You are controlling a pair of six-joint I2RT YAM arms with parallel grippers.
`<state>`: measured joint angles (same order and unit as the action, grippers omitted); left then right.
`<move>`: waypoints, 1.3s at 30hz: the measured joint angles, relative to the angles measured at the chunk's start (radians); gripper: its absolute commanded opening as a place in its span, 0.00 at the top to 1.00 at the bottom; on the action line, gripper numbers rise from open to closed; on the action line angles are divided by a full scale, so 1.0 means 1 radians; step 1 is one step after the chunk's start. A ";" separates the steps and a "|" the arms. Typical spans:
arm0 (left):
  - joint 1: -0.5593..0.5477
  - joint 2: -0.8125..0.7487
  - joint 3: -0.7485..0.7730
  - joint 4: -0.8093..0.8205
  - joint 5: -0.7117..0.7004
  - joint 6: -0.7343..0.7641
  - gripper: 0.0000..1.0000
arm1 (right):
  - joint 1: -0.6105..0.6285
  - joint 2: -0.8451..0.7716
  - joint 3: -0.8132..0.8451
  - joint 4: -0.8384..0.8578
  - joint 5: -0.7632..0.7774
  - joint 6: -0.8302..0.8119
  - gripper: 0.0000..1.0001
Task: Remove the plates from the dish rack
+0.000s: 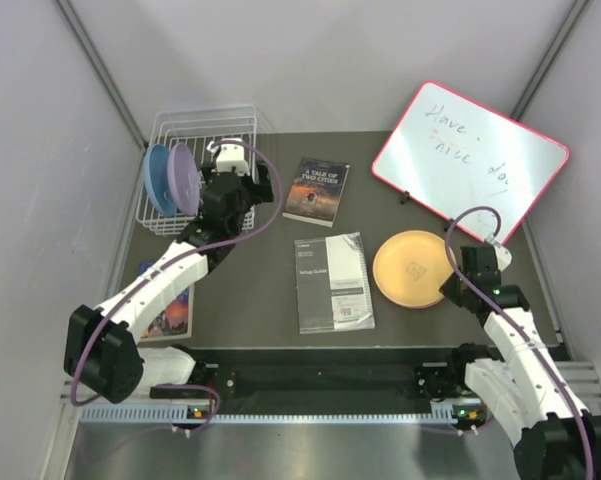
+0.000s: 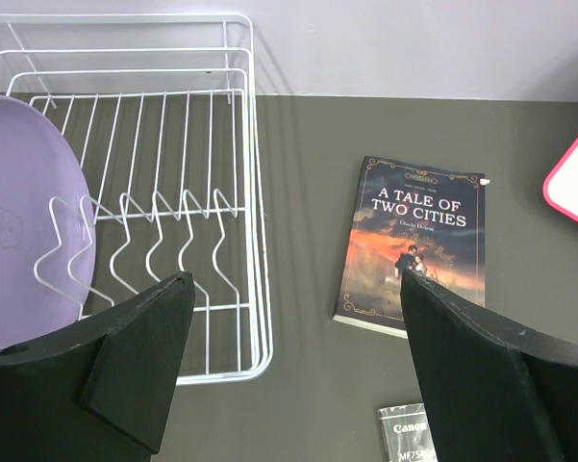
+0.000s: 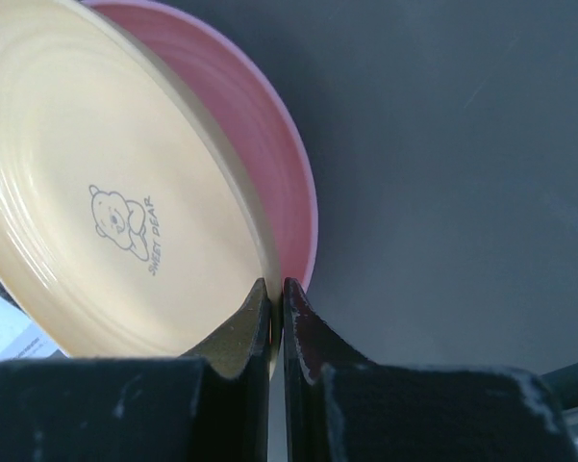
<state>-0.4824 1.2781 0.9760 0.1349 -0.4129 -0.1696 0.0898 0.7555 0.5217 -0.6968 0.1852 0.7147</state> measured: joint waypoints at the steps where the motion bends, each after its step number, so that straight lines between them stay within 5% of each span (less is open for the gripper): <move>1: 0.000 0.001 0.000 0.000 0.000 0.000 0.08 | 0.000 -0.001 -0.008 0.003 0.002 0.006 0.95; 6: 0.000 0.004 0.000 0.000 -0.001 0.000 0.07 | 0.000 -0.002 -0.026 0.022 0.016 0.020 0.77; 8: 0.000 0.005 0.000 0.000 -0.004 0.000 0.06 | 0.000 -0.005 -0.024 0.023 0.024 0.019 0.44; 10: 0.000 0.006 0.000 -0.001 -0.022 0.000 0.04 | 0.000 -0.010 -0.016 0.023 0.031 0.015 0.33; 25: 0.068 0.019 0.009 0.016 -0.269 0.000 0.01 | 0.000 -0.006 0.229 0.099 0.087 -0.130 0.23; 39: 0.282 0.174 0.003 0.176 -0.410 0.114 0.04 | 0.000 0.270 0.271 0.245 -0.048 -0.181 0.22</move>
<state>-0.2005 1.4525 0.9787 0.3111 -0.8230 -0.0555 0.0895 1.0256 0.7929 -0.4522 0.1368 0.5339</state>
